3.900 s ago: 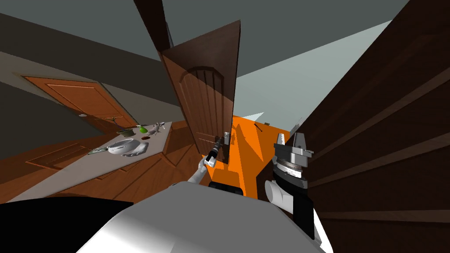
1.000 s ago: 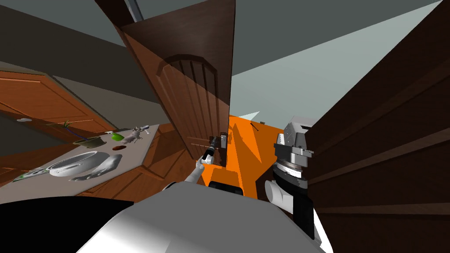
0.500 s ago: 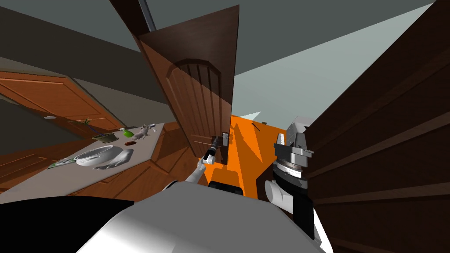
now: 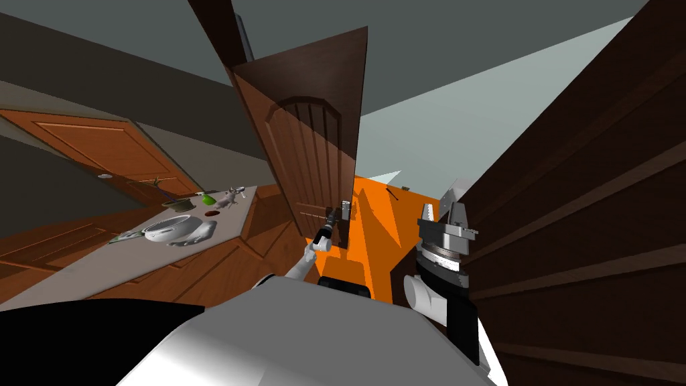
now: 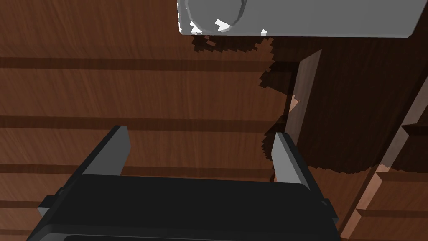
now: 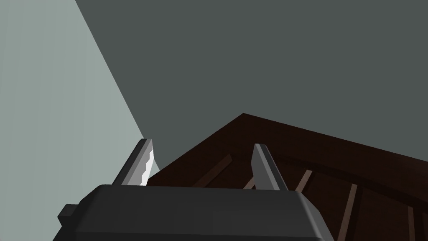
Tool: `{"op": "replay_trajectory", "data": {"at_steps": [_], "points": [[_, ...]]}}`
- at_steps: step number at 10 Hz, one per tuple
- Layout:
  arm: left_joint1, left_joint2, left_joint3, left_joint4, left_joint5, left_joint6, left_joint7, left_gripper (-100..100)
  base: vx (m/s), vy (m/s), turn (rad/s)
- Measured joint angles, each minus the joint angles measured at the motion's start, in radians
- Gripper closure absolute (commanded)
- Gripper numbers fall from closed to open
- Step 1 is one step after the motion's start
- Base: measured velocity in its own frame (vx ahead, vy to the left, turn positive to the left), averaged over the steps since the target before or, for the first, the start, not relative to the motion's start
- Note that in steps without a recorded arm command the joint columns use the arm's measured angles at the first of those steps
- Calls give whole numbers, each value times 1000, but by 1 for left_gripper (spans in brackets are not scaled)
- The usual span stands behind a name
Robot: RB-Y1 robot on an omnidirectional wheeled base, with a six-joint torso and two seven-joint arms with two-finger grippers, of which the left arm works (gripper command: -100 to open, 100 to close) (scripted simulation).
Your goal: Push the door open
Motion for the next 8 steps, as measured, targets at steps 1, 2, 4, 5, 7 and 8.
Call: {"op": "replay_trajectory", "data": {"at_steps": [1,2,4,5,7,8], "points": [[9,-5,-15,-17,23,6,-15,-100,-108,-86,58],[3,-10,-27,-9,41,4,-26,-100,-82,-157,54],[-1,-23,-42,2,61,-4,-40,-100,6,-9,1],[4,-15,-41,-5,60,-2,-42,-100,94,116,-26],[-8,9,-37,11,59,-6,-43,-100,193,104,-22],[-7,14,-33,11,57,-8,-47,-100,205,3,-12]]}}
